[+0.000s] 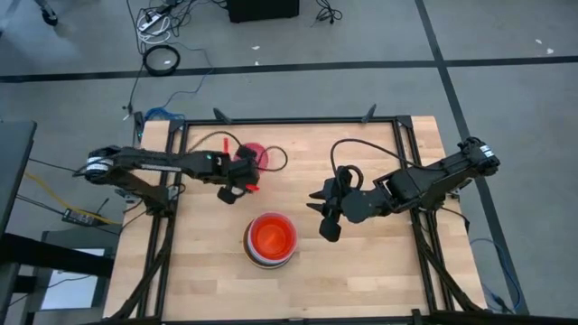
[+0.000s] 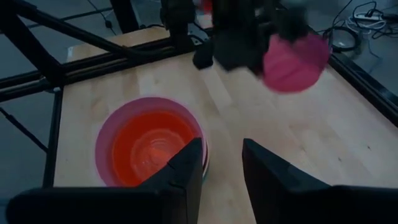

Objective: Nest bowls inside each other
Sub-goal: Stack the red bowl on top of the the light orange bowl

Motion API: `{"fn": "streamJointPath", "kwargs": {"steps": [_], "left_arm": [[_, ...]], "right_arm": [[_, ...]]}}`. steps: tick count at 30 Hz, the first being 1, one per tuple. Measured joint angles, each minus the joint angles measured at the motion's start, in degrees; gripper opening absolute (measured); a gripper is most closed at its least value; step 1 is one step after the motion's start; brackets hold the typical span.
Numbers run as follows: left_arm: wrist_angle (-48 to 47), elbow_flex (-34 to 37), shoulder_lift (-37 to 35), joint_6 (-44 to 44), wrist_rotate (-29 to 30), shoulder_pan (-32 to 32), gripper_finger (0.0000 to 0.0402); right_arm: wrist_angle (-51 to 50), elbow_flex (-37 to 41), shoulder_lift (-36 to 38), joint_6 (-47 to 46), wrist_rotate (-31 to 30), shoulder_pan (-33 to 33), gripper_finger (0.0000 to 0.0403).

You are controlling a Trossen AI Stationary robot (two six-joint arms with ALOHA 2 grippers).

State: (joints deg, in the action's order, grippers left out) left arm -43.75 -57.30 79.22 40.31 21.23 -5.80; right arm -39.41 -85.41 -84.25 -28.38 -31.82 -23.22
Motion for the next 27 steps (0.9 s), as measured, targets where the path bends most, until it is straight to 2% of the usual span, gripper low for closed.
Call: {"fn": "streamJointPath", "kwargs": {"steps": [4,9,12,21,27], "left_arm": [[-4.8,-6.4,-4.7,-1.2,-0.2,0.0,0.0002],[-6.7,-13.8,-8.8,-6.3,-11.8,1.0,0.0002],[-7.9,-16.1,-9.3,-9.0,-13.0,3.6,0.0002],[-8.3,-16.5,-4.2,-17.7,-14.5,15.8,0.0002],[-9.0,-19.2,0.5,-23.8,-14.6,21.7,0.0002]], "right_arm": [[-0.2,0.0,0.0,0.1,0.2,0.0,0.0101],[-0.9,0.0,0.0,0.0,0.3,0.0,0.0101],[-2.8,0.0,0.0,-1.2,0.2,0.0,0.0100],[-12.1,0.0,0.0,-7.2,-3.0,0.0,0.0100],[-13.2,0.0,0.0,-7.6,-3.0,0.0,0.0100]]}}
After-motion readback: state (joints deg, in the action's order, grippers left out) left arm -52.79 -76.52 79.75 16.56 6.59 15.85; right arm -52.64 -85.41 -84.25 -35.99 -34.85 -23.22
